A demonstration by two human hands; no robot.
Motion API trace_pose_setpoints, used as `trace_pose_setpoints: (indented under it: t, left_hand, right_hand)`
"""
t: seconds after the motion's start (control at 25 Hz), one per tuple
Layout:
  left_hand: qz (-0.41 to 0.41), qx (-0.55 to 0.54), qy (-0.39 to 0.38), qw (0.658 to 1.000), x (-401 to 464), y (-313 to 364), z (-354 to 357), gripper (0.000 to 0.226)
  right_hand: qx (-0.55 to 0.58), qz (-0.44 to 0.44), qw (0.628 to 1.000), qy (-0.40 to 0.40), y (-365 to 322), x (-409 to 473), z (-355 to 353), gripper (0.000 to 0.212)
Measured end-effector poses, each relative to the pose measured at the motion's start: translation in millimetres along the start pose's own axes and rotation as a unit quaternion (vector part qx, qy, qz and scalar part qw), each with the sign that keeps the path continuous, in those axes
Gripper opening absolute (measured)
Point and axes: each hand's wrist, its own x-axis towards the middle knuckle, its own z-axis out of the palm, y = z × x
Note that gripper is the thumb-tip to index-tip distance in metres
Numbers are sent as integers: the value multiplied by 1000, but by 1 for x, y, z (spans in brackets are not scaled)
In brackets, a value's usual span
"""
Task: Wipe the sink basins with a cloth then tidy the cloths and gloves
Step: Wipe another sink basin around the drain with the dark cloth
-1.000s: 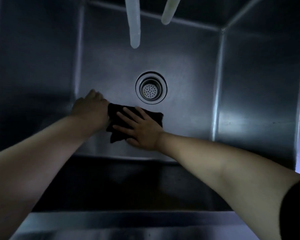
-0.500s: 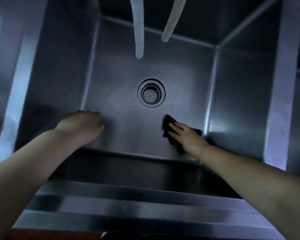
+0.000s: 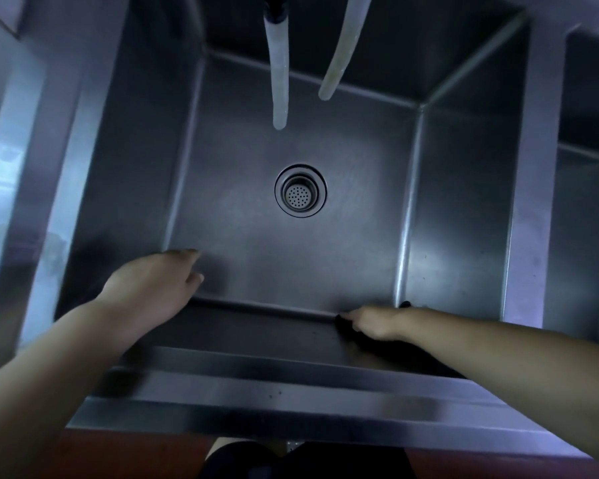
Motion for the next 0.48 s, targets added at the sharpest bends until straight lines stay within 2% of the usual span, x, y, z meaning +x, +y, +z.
trace_pose_setpoints:
  t: [0.12, 0.24, 0.36, 0.48]
  left_hand:
    - [-10, -11, -4, 1000, -1, -2, 3, 35]
    - [-5, -4, 1, 1000, -1, -2, 6, 34]
    - [0, 8, 20, 1000, -2, -6, 7, 32]
    - [-6, 16, 38, 999, 0, -11, 7, 31]
  right_hand:
    - [104, -55, 993, 6, -26, -10, 3, 46]
    - [161, -137, 977, 6, -99, -2, -4, 46]
    - [235, -188, 953, -36, -171, 12, -13, 46]
    - [242, -213, 942, -91, -172, 16, -20, 49]
